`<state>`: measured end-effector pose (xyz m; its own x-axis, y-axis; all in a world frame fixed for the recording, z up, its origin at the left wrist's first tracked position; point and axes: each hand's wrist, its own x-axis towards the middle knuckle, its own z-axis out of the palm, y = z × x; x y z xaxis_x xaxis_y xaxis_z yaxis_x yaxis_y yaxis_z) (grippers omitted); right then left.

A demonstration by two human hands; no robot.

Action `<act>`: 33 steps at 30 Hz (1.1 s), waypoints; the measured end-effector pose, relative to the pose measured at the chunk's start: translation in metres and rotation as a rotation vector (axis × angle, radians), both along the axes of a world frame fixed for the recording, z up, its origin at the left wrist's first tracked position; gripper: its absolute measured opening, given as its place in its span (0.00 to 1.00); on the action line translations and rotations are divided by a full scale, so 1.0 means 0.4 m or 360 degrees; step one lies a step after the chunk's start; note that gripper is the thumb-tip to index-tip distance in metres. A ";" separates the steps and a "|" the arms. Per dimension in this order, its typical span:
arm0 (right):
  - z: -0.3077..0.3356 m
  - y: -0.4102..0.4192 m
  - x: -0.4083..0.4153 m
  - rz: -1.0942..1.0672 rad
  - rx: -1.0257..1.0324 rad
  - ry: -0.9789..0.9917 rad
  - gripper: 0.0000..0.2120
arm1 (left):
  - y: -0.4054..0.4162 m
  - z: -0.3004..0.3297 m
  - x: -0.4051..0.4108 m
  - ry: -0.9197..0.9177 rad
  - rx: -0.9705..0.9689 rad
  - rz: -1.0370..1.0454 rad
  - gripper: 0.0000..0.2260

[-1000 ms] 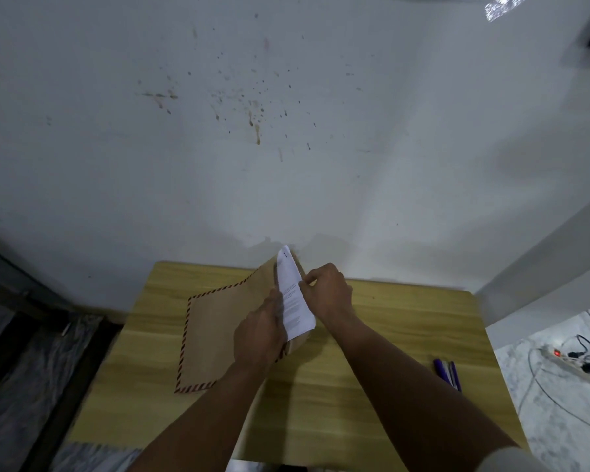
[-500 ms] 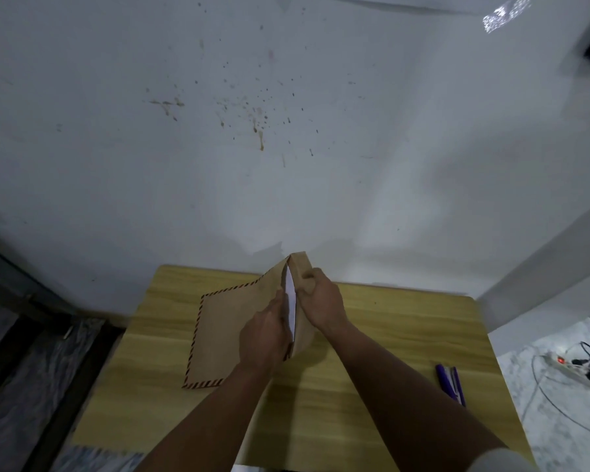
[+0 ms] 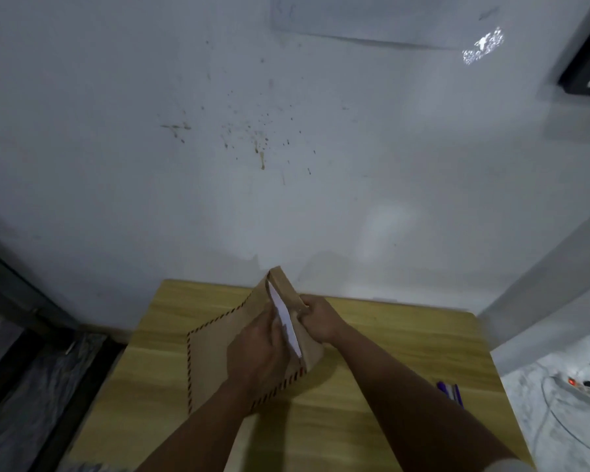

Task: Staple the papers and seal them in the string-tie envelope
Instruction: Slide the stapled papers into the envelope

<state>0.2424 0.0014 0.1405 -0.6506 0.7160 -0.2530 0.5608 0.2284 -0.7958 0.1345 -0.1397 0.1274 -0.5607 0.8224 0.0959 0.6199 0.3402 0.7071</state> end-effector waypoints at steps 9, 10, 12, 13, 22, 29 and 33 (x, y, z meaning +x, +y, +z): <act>0.173 0.089 -0.003 0.0473 -0.0015 -0.0149 0.17 | 0.039 0.107 -0.202 -0.0250 0.0036 -0.0117 0.23; 0.186 0.097 -0.003 0.0477 -0.0004 -0.0155 0.16 | 0.042 0.120 -0.208 -0.0345 0.0039 -0.0130 0.19; 0.203 0.111 0.001 0.0492 0.0031 -0.0156 0.14 | 0.051 0.131 -0.224 -0.0387 0.0088 -0.0096 0.07; 0.211 0.114 0.006 0.0495 0.0052 -0.0145 0.13 | 0.057 0.134 -0.232 -0.0411 0.0120 -0.0067 0.02; 0.206 0.139 0.055 0.0441 0.0127 -0.0250 0.07 | 0.069 0.096 -0.234 -0.0570 0.0172 0.0400 0.14; 0.139 0.130 0.093 0.0125 0.0311 -0.0048 0.12 | 0.053 0.071 -0.220 -0.0911 0.0139 0.0549 0.14; 0.079 0.132 0.096 -0.0043 0.0196 0.0002 0.08 | 0.055 0.034 -0.225 -0.1051 0.0125 0.0572 0.15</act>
<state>0.2808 0.0543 0.1722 -0.6308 0.7590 -0.1612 0.5673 0.3094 -0.7632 0.0446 -0.1177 0.1408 -0.7544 0.5827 -0.3021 -0.0807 0.3745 0.9237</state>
